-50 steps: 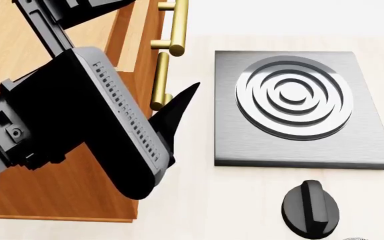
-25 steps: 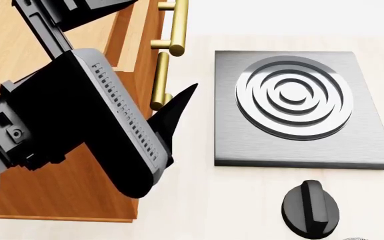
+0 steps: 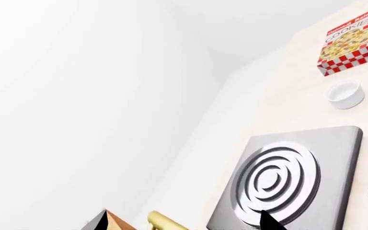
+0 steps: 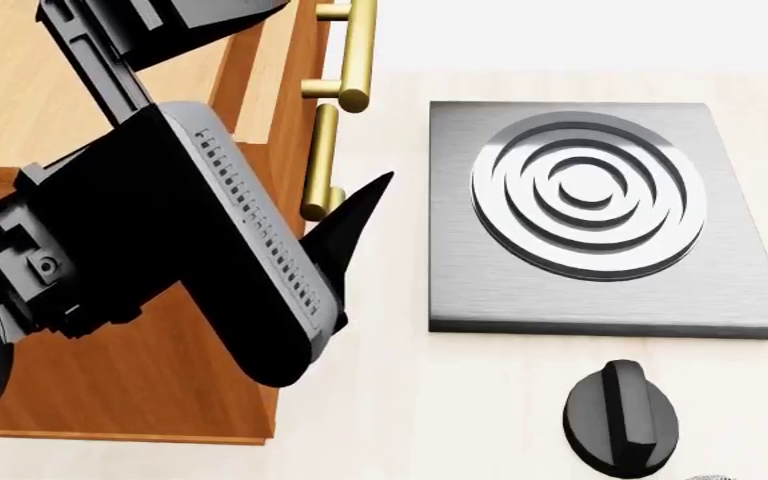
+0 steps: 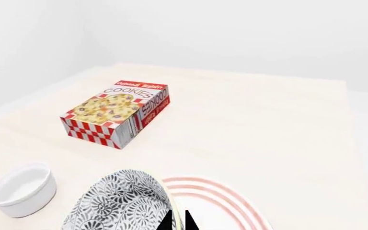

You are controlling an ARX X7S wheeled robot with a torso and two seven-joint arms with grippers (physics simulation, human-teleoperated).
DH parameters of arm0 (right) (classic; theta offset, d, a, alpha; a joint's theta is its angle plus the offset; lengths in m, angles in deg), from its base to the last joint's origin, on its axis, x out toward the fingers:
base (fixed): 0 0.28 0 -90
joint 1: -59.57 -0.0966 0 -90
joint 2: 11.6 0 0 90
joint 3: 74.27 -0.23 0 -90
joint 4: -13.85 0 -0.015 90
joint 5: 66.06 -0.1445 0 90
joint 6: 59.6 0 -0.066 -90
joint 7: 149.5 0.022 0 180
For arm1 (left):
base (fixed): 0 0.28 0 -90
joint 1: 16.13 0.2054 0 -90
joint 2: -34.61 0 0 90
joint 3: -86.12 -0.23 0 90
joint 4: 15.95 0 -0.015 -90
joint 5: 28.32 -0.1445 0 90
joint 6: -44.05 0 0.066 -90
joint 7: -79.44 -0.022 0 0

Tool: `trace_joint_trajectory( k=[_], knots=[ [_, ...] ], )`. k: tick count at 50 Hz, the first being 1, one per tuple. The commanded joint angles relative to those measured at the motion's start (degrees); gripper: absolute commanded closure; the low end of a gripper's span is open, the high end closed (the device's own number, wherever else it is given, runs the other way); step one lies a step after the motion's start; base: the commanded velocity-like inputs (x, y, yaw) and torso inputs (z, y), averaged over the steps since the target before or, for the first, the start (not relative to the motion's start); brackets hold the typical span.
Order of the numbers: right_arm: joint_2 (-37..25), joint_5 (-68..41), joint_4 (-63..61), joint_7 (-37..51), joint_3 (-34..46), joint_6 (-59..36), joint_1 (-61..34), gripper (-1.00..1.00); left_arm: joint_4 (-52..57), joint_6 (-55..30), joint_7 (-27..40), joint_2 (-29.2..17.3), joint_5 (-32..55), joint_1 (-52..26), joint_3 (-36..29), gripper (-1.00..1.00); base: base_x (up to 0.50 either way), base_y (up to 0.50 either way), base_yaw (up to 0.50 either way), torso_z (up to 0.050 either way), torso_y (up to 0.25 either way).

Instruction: Pick the akita bowl on the wooden cabinet and place it on the plate.

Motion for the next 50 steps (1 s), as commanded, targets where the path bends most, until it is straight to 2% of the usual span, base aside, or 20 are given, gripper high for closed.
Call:
trace_joint_trajectory(
  k=[1,50],
  knots=[
    [-0.1,1.4,1.4,-0.6,0.1,0.1,-0.6,1.0,-0.7,1.1,-0.1,-0.2,-0.6,0.9,-0.4,-1.0,0.0,0.0,0.0,0.0,0.0],
    [0.9,3.3,8.1,-2.4,2.5,0.5,-5.0,1.0,-2.0,2.4,-0.3,-0.5,-1.5,2.1,-1.3,-1.0,0.0,0.0,0.0,0.0,0.0]
  ],
)
